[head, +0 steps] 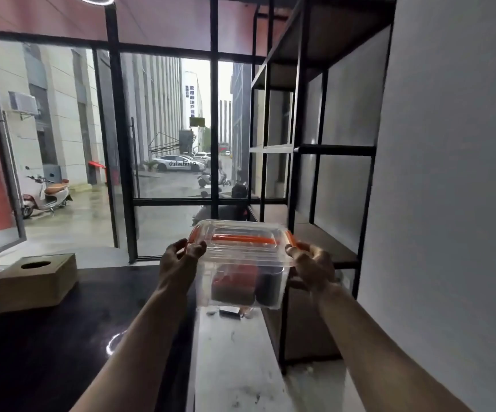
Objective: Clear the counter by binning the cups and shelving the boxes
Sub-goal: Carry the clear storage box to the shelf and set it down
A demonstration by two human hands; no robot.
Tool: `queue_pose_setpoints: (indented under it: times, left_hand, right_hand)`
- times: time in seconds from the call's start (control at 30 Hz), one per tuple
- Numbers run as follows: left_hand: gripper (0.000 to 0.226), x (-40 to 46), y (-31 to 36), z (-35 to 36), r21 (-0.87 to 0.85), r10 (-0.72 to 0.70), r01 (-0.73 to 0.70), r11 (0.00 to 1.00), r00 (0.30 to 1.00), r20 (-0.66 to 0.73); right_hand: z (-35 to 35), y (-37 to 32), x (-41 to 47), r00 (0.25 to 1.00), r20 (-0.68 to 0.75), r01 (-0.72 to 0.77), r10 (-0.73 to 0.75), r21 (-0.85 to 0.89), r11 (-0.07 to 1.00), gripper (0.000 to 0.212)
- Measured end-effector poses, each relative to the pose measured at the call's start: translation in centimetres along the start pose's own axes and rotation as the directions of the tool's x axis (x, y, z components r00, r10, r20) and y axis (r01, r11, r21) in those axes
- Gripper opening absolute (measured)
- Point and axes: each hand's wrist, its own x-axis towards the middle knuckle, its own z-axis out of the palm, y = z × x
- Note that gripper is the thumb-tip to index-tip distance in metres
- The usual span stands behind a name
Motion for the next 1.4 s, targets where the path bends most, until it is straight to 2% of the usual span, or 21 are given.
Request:
queue_pose_setpoints:
  times: [0.23,0.37,0.43,0.73,1.03,1.2,1.4]
  left_hand:
    - [0.084,-5.9,-3.7,10.2,-0.019,-0.041,0.041,0.999,0.999,0.016]
    - [0.058,-9.4,-6.0,14.8,-0.003,-0.102,0.102,0.995,0.993,0.065]
    - [0.059,-9.8,-7.0,15.4,-0.015,-0.125,0.127,0.992,0.99,0.068]
    - [0.063,-9.6,-8.7,16.7,-0.028,-0.122,0.125,0.992,0.989,0.087]
    - [0.062,-6.9,-11.3,18.0,-0.028,-0.125,0.125,0.992,0.992,0.03]
    - [0.061,-2.0,-13.8,18.8,-0.03,-0.124,0.123,0.992,0.992,-0.013]
    - [0.057,8.9,-17.9,20.7,-0.041,-0.116,0.113,0.993,0.99,-0.074]
  right_hand:
    - [-11.5,3.5,0.2,0.999,0.009,-0.053,0.053,-0.016,0.998,0.045]
    - [-16.7,6.3,-0.5,0.997,-0.033,-0.077,0.075,-0.069,0.995,0.052]
    - [-17.5,7.1,-0.5,0.995,-0.031,-0.099,0.097,-0.062,0.993,0.048]
    - [-18.7,8.3,0.7,0.994,-0.026,-0.108,0.106,-0.082,0.991,0.047]
    - [-18.1,11.2,5.2,0.994,0.019,-0.106,0.107,-0.074,0.992,0.047]
    - [-15.5,13.1,10.3,0.989,0.061,-0.127,0.132,-0.076,0.989,0.049]
    - [-10.4,15.0,20.8,0.987,0.108,-0.105,0.116,-0.097,0.99,0.046]
